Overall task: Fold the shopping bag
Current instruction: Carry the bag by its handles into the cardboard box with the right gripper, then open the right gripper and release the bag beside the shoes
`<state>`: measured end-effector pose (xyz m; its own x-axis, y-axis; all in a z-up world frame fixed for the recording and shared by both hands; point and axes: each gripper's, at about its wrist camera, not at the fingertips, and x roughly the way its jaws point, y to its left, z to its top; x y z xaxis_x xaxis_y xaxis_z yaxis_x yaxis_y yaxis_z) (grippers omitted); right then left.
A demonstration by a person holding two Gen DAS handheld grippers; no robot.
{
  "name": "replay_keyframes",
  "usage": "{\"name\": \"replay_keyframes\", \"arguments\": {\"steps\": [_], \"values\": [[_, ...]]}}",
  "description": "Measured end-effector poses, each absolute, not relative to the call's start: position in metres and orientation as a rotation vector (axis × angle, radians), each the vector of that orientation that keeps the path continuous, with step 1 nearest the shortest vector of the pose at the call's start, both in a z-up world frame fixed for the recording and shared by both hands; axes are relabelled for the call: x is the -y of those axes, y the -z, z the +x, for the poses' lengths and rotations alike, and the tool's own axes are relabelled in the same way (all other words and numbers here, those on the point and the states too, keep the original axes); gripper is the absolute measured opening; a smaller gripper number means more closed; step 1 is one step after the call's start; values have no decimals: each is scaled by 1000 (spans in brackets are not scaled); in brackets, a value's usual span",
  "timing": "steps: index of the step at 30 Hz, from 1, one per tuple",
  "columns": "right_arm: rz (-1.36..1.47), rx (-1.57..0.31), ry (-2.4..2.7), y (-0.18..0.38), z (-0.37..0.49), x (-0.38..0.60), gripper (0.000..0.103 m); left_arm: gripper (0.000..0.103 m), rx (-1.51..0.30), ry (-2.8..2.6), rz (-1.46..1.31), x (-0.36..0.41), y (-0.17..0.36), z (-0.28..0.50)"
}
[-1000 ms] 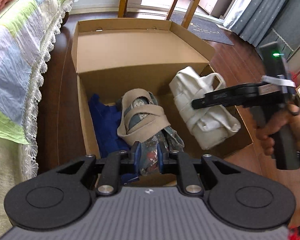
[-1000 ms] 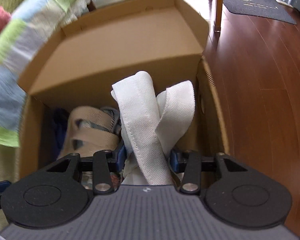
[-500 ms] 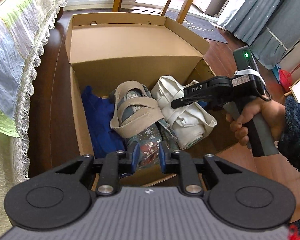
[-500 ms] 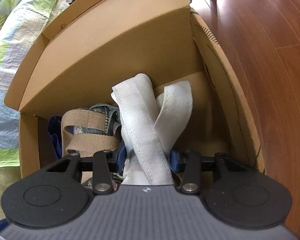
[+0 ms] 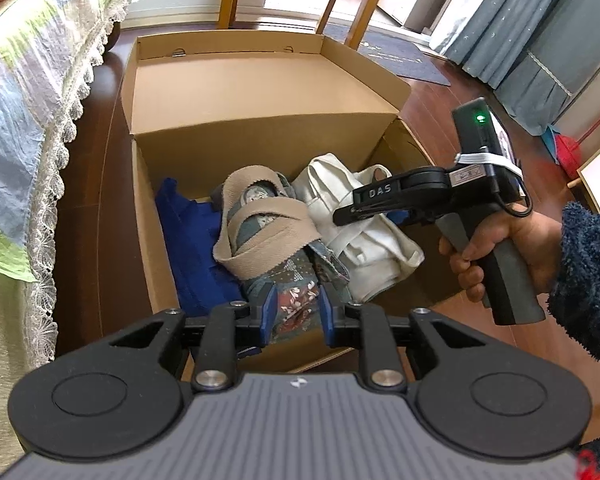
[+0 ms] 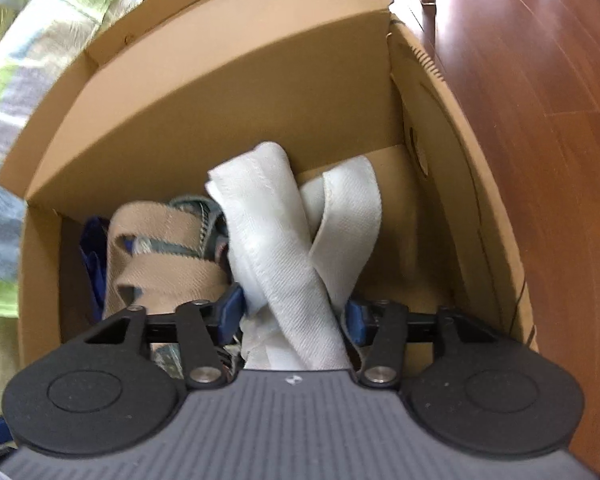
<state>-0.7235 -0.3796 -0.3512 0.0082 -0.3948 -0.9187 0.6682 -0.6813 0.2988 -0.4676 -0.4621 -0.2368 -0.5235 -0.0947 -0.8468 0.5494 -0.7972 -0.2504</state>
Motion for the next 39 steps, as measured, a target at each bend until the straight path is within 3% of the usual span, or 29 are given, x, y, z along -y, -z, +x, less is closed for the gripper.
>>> {"name": "replay_keyframes", "arguments": {"steps": [10, 18, 20, 21, 22, 30, 32, 35, 39], "values": [[1539, -318, 1840, 339, -713, 386, 58, 27, -701, 2360, 1267, 457, 238, -467], [1408, -409, 1948, 314, -688, 384, 54, 27, -697, 2368, 1257, 456, 237, -465], [1369, -464, 1958, 311, -681, 385, 42, 27, -699, 2368, 1255, 457, 237, -465], [1352, -497, 1952, 311, -678, 386, 25, 27, -699, 2370, 1254, 457, 237, -465], [1348, -514, 1944, 313, -678, 387, 20, 27, -697, 2372, 1253, 457, 237, -465], [1335, -658, 1925, 332, -685, 401, 20, 28, -688, 2372, 1250, 457, 238, -464], [1326, -708, 1908, 340, -684, 409, 20, 34, -688, 2365, 1244, 458, 239, -464], [1384, -664, 1905, 345, -692, 411, 23, 34, -673, 2342, 1244, 459, 241, -465], [1566, -447, 1840, 344, -713, 399, 23, 34, -629, 2300, 1263, 458, 244, -468]]}}
